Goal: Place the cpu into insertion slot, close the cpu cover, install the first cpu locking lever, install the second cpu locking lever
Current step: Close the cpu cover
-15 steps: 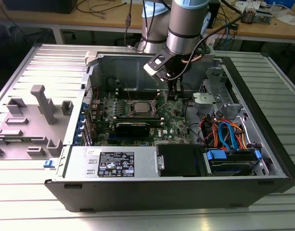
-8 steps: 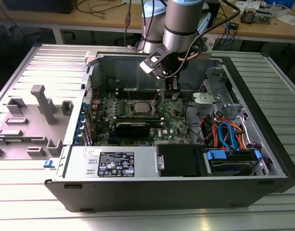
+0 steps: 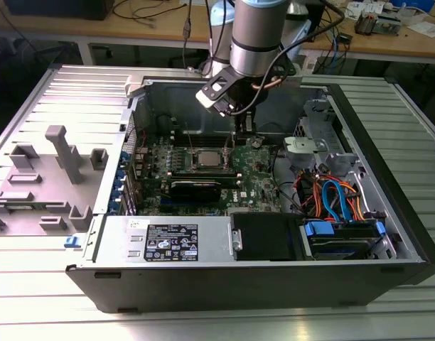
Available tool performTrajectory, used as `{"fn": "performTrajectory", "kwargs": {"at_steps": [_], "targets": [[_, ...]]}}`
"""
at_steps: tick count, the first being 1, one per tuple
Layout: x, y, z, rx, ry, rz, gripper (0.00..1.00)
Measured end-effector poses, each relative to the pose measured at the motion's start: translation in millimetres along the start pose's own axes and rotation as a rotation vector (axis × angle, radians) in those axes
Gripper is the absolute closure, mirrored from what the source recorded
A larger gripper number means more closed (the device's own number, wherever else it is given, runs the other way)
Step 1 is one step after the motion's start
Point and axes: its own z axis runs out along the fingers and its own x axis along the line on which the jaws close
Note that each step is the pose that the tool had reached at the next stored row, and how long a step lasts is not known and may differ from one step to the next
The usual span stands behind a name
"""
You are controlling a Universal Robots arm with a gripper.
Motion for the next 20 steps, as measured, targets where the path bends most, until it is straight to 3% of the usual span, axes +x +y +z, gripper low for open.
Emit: {"fn": "performTrajectory", "kwargs": {"at_steps": [7,15,20], "targets": [[0.5,-13.8,-0.1,0.0,0.0,0.0,0.89],[1.2,-39.1,1.2,0.0,0.0,0.0,0.89],[1.0,-50.6,8.6,0.0,0.0,0.0,0.89]]}}
